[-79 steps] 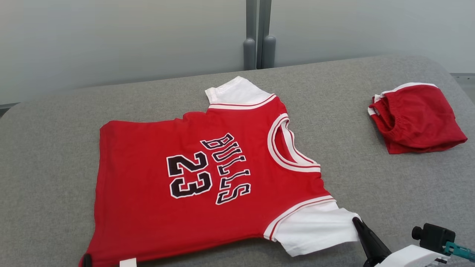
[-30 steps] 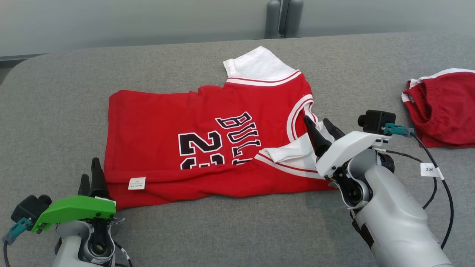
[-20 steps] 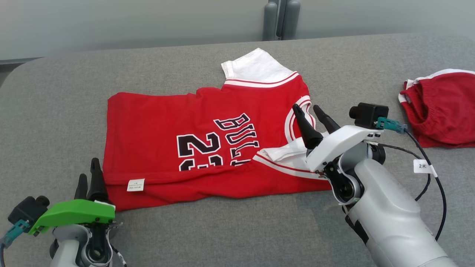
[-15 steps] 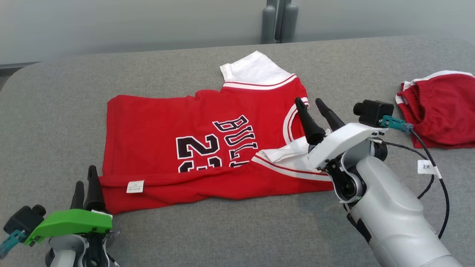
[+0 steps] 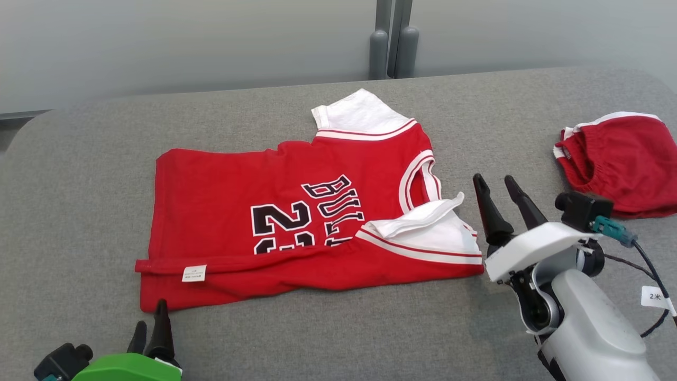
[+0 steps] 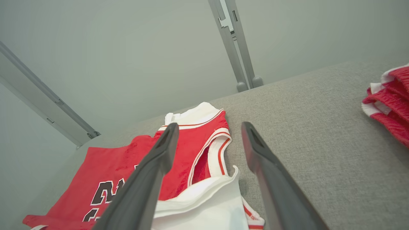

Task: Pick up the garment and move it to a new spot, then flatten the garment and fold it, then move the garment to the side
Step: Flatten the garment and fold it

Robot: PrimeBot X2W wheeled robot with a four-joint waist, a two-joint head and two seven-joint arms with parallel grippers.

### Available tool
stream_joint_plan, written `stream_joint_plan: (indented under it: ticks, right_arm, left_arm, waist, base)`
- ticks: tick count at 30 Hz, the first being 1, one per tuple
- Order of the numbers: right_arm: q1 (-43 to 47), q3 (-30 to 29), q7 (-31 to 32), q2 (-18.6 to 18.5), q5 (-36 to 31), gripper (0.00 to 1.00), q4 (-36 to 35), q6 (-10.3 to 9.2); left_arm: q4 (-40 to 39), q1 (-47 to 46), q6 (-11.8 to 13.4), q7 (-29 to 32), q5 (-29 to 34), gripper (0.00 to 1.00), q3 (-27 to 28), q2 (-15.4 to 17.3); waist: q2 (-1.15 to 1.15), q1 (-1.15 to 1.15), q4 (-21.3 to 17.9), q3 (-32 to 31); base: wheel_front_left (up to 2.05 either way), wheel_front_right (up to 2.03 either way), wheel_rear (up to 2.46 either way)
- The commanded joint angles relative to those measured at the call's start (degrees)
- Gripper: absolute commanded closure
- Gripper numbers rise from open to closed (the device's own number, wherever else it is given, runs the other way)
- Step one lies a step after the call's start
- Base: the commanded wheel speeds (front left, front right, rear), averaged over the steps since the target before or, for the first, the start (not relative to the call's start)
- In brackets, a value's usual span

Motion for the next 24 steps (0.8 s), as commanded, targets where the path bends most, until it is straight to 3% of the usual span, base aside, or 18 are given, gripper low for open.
stream_joint_plan:
  ticks: [1,8,15,18,21,22,23,24]
  right_arm:
    - [1.75,-0.74,-0.12,-0.26,-0.9,0.0,-0.7,0.0]
    - [7.98,-4.95,1.87,1.61,-3.57,0.0,-5.73,0.0]
    - [11.92,-7.16,5.77,3.07,-5.34,0.0,-11.9,0.0]
    - [13.29,-8.17,7.06,3.41,-5.82,0.0,-13.51,0.0]
    - [14.45,-9.23,8.21,3.61,-6.03,0.0,-14.71,0.0]
    - [14.93,-9.56,8.77,3.69,-6.13,0.0,-14.98,0.0]
    - [15.45,-9.78,9.38,3.73,-6.27,0.0,-15.19,0.0]
    - [15.85,-9.98,9.97,3.77,-6.39,0.0,-15.38,0.0]
  left_arm:
    - [-0.31,0.82,0.45,0.62,-0.05,0.0,-0.41,-0.04]
    - [1.35,-0.11,1.53,3.65,-3.46,0.0,0.29,-1.43]
    - [6.23,-3.05,-0.21,3.15,-7.21,0.0,3.6,-1.88]
    - [7.83,-3.95,-1.65,3.02,-7.94,0.48,3.94,-2.18]
    - [9.17,-4.89,-2.92,2.16,-8.06,0.71,4.35,-2.45]
    - [9.45,-5.23,-3.34,1.49,-7.95,0.92,4.64,-2.42]
    - [9.72,-5.61,-3.67,0.8,-7.81,1.0,4.92,-2.39]
    - [9.82,-5.84,-4.08,0.22,-7.81,1.0,5.17,-2.38]
  waist:
    - [0.0,0.0,-0.18,-0.14]
    - [0.0,0.0,-2.13,0.73]
    - [0.0,0.0,-4.54,2.26]
    - [0.0,0.0,-4.98,2.56]
    - [0.0,0.0,-5.16,2.7]
    - [0.0,0.0,-5.14,2.68]
    - [0.0,0.0,-5.1,2.64]
    - [0.0,0.0,-5.01,2.6]
  base:
    - [0.0,0.0,0.0]
    - [0.0,0.0,0.0]
    - [0.0,0.0,0.0]
    - [0.0,0.0,0.0]
    - [0.0,0.0,0.0]
    - [0.0,0.0,0.0]
    - [0.0,0.0,0.0]
    - [0.0,0.0,0.0]
